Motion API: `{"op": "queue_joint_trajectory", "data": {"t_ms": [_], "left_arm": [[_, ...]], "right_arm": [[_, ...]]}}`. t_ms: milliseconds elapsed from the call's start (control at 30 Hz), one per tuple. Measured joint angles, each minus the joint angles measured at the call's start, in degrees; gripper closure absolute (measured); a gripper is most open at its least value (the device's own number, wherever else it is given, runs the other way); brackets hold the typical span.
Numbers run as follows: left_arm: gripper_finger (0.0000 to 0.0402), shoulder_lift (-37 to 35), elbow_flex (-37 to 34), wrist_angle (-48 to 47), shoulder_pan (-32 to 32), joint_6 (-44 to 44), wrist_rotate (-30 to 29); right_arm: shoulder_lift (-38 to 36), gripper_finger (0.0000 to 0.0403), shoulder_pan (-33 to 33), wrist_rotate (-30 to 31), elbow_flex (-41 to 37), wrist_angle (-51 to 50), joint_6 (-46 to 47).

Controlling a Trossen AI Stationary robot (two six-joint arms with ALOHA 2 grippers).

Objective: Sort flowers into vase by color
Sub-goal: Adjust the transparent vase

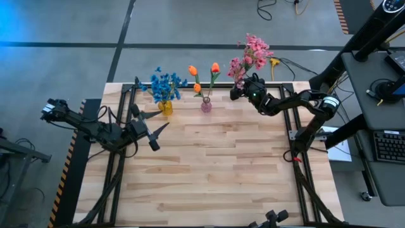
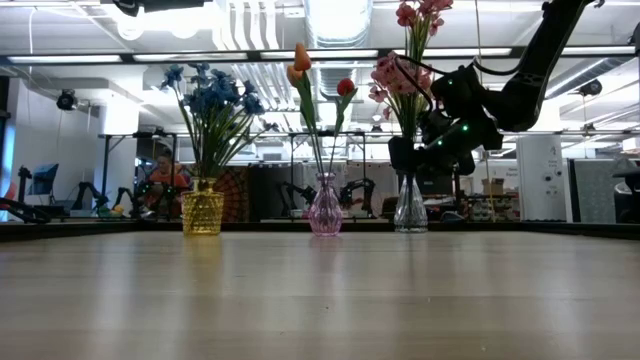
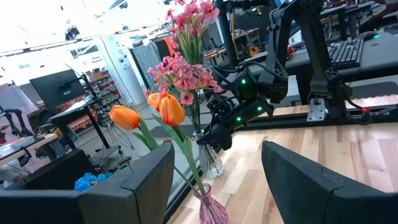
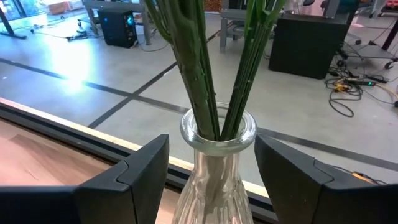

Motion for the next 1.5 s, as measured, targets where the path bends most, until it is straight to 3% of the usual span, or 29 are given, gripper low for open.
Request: {"op": "queue_joint_trajectory", "data": {"t_ms": [400,1200,1333,1500], "left_arm": [[0.0177,0.0,0.0,0.0,0.0,0.0,0.0],[0.0177,0.0,0.0,0.0,0.0,0.2,0.0],[0.0177,0.0,0.0,0.0,0.0,0.2,0.0],[0.0177,0.0,0.0,0.0,0.0,0.2,0.0]], "right_arm": [[0.0,0.0183,0.0,0.4,0.0,0.0,0.0],[0.0,0.0297,0.0,0.5,0.0,-0.9,-1.1],[0.0,0.0299,0.0,0.5,0.0,-1.0,-1.1],[0.0,0.0268,0.0,0.5,0.0,-2.4,-0.2]]}}
